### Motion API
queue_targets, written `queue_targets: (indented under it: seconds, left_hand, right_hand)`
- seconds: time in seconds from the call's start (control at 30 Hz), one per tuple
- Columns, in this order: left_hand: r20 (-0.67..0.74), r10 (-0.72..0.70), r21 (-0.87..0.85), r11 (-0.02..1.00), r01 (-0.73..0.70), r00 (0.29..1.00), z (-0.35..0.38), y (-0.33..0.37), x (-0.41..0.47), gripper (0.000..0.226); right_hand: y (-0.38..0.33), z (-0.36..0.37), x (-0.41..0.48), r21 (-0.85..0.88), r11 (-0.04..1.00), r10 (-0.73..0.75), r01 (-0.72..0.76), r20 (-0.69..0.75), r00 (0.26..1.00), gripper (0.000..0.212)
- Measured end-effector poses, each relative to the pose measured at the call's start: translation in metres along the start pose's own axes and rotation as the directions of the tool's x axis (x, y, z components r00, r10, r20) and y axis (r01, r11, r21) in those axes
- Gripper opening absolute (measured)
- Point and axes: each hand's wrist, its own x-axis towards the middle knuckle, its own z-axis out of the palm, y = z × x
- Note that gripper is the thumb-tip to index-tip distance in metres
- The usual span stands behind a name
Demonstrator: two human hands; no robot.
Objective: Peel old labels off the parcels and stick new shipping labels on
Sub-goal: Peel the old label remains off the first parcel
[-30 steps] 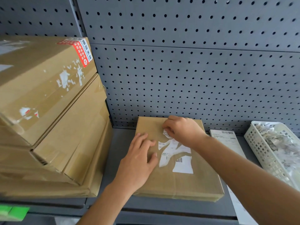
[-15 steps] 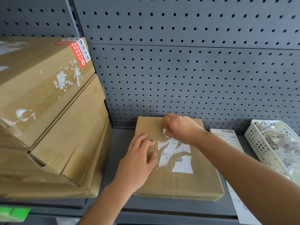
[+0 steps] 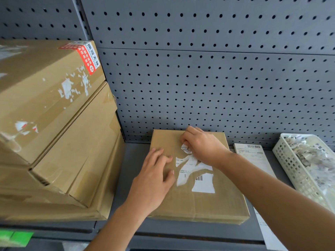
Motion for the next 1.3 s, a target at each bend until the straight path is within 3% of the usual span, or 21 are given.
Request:
queue_targets:
  seconds: [0.07,0.2,0.33,0.4,0.57,0.83,1.0,1.1,1.3]
  left_hand:
    - [-0.003,0.006,0.000,1.000,-0.006,1.000,-0.001,0.000,0.000,0.037]
    - [-0.015,0.020,-0.001,1.000,-0.020,1.000,0.000,0.000,0.000,0.037]
    - [-0.021,0.024,0.006,1.000,-0.024,0.999,0.000,0.000,0.000,0.038]
    - [-0.024,0.025,0.008,1.000,-0.025,0.999,0.000,0.000,-0.001,0.038]
    - [-0.020,0.022,0.004,1.000,-0.022,1.000,0.000,0.000,-0.001,0.037]
    - [-0.009,0.013,-0.002,1.000,-0.013,1.000,0.000,0.000,0.000,0.038]
    - [-0.007,0.000,-0.003,1.000,0.000,1.000,0.000,-0.001,0.000,0.038]
    - [-0.015,0.001,-0.006,1.000,-0.001,1.000,0.001,0.000,0.000,0.037]
    - [-0.003,-0.006,0.002,1.000,0.006,1.000,0.000,0.001,0.000,0.039]
  right_hand:
    - [0.001,-0.002,-0.002,0.029,0.999,0.026,-0.027,0.034,0.999,0.024]
    - [0.001,-0.008,-0.013,0.225,0.970,0.092,-0.094,0.021,0.996,0.012]
    - [0.001,-0.007,-0.019,0.366,0.920,0.157,-0.143,-0.008,0.988,0.019]
    - [0.002,-0.006,-0.020,0.371,0.921,0.131,-0.117,-0.014,0.991,0.027]
    - [0.001,-0.003,-0.022,0.340,0.937,0.098,-0.078,-0.043,0.994,0.011]
    - [-0.006,-0.021,-0.042,0.621,0.729,0.411,-0.288,-0.060,0.910,0.010]
    - [-0.006,-0.020,-0.047,0.592,0.746,0.436,-0.305,-0.087,0.896,0.019]
    - [-0.009,-0.018,-0.044,0.538,0.795,0.377,-0.280,-0.078,0.923,0.025]
    - [-0.016,-0.020,-0.031,0.412,0.876,0.214,-0.250,0.132,0.968,0.032]
